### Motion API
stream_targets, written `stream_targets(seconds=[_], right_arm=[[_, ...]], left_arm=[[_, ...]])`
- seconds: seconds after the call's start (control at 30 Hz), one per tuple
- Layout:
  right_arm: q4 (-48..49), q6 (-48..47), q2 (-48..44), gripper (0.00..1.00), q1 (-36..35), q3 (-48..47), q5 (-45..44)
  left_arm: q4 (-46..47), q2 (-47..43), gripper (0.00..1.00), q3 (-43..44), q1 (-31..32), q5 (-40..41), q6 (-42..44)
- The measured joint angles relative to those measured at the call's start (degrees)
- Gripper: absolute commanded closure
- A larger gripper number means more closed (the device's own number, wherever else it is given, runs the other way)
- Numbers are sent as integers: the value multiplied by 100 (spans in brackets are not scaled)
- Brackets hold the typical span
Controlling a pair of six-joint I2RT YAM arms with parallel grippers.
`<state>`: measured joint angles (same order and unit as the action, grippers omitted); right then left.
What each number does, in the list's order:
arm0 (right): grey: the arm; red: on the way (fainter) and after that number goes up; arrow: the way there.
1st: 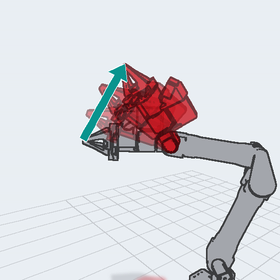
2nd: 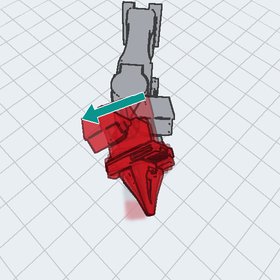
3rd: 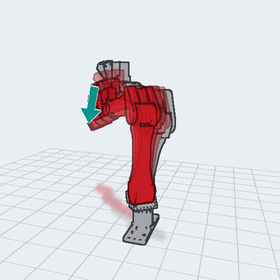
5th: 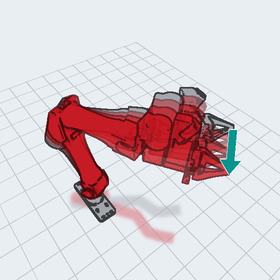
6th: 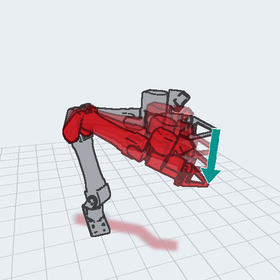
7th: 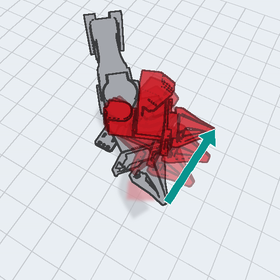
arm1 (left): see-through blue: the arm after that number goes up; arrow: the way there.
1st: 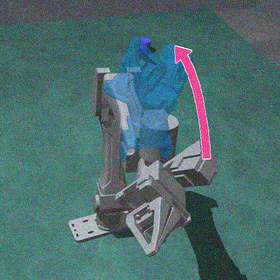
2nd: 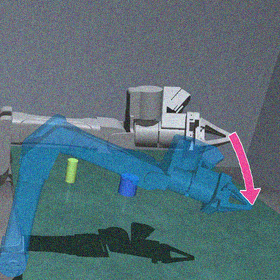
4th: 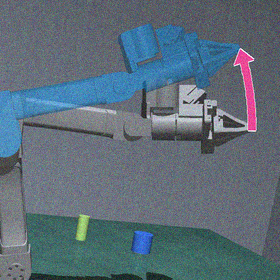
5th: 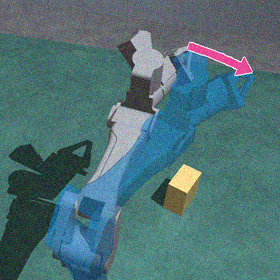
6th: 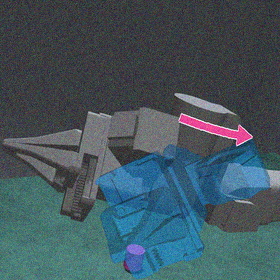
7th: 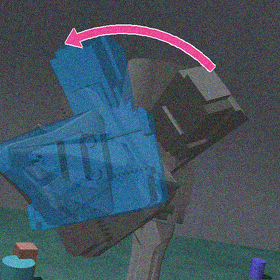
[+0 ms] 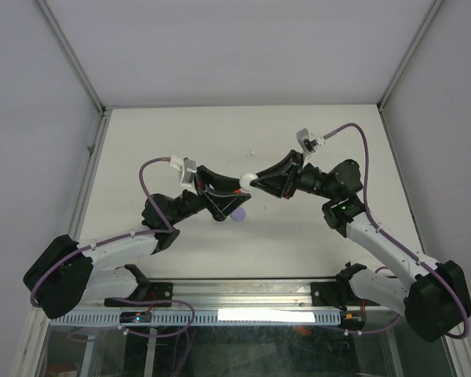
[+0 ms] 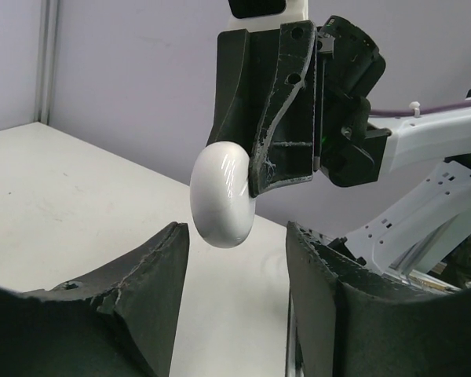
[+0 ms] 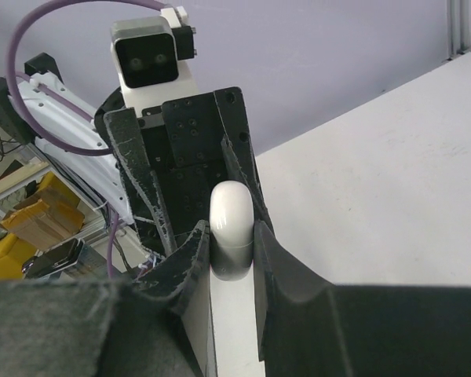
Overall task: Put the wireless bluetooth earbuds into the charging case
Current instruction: Pick up the charging case at the center of the board.
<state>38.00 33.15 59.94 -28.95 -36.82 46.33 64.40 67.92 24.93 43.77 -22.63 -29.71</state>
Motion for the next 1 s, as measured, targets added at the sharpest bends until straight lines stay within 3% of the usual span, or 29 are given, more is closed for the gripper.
stream_targets(seconds=[0.7, 0.83, 0.9, 1.0], right_arm=[[675, 345, 149, 100, 0, 20, 398], [772, 385, 153, 100, -2, 22, 417], [835, 387, 153, 100, -2, 31, 435], [890, 363, 153, 90, 0, 31, 490]], left_arm=[[811, 398, 71, 26, 0, -109, -704], [855, 398, 83, 35, 0, -114, -734], [876, 398, 100, 44, 0, -136, -774], [901, 398, 100, 46, 0, -151, -828]])
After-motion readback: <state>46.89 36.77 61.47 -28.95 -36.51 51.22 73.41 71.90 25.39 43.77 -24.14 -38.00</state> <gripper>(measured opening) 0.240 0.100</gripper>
